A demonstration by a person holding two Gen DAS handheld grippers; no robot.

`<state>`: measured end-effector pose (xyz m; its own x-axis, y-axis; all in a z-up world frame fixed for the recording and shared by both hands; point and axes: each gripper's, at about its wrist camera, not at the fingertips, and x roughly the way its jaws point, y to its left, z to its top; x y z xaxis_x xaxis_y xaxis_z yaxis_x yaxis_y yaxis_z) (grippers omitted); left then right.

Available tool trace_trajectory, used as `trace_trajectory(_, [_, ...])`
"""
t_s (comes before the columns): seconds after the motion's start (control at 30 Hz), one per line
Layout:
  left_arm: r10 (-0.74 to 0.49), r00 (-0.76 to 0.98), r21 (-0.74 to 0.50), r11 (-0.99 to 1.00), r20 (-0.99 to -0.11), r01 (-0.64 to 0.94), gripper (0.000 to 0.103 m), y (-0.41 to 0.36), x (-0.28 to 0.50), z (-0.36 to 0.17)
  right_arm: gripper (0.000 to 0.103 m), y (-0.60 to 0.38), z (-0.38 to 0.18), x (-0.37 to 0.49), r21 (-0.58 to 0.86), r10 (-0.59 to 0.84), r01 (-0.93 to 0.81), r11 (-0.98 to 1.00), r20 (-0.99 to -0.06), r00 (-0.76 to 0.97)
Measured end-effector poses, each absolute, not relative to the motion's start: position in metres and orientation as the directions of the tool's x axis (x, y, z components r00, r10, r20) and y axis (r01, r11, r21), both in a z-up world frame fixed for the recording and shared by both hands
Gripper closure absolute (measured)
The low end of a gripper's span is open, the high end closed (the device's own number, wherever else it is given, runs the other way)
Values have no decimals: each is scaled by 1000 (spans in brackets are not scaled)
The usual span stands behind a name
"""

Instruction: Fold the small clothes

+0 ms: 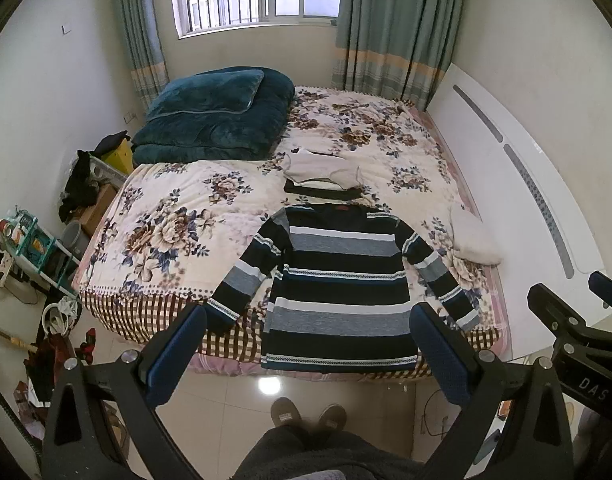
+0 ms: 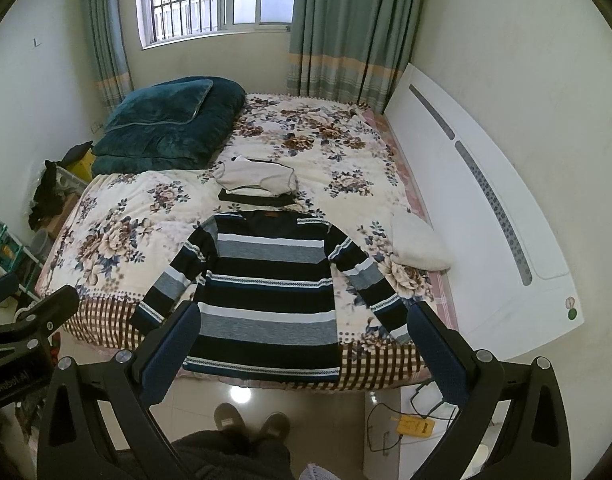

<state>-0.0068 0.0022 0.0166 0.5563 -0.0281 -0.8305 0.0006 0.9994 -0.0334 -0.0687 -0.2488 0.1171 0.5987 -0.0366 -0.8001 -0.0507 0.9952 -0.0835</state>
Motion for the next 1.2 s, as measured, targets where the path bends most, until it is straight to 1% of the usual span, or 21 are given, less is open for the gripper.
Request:
trace_trajectory(0.4, [-32,562,-43,999,-826,-7,0,16,-6,26,0,-249,121,-72,-87,-39,-50,995,-797,603])
trace_trajectory(1.2, [-31,570,-43,999,-821,-8,0,15,-9,27,0,-245,123,-77,-89,-40,-51,995,-793,608])
